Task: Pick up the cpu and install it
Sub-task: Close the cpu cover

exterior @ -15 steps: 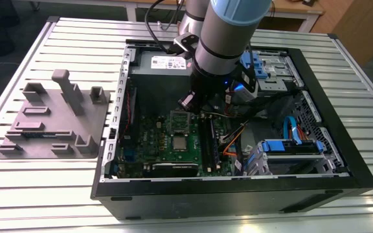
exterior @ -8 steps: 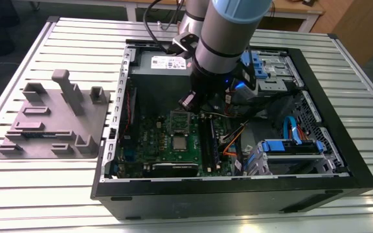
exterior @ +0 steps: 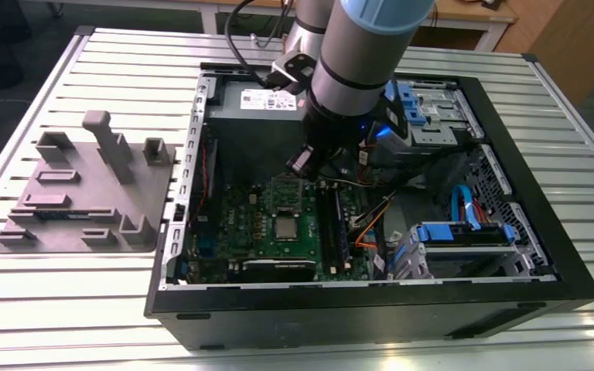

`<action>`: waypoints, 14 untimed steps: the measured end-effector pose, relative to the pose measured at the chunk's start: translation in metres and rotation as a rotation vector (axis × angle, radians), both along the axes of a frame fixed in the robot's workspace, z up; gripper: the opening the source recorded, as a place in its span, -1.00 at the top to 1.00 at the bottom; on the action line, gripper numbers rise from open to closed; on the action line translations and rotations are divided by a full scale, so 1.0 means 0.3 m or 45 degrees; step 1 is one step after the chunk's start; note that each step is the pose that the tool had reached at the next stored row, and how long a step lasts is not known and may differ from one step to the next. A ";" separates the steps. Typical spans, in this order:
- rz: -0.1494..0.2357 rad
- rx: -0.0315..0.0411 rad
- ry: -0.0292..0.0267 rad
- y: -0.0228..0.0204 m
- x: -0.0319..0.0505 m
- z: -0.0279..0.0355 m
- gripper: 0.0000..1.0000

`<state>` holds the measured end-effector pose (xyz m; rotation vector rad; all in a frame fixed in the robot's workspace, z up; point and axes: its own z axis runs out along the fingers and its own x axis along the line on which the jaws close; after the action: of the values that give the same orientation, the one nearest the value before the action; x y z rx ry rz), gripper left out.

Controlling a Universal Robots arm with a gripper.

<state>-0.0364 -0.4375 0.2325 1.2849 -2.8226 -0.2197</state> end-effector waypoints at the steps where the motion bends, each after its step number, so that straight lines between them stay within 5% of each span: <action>1: 0.009 0.0001 0.0000 0.000 0.000 0.001 0.80; 14: 0.081 0.0002 -0.0001 0.003 0.000 0.010 0.80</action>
<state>-0.0363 -0.4365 0.2353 1.3724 -2.7763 -0.2178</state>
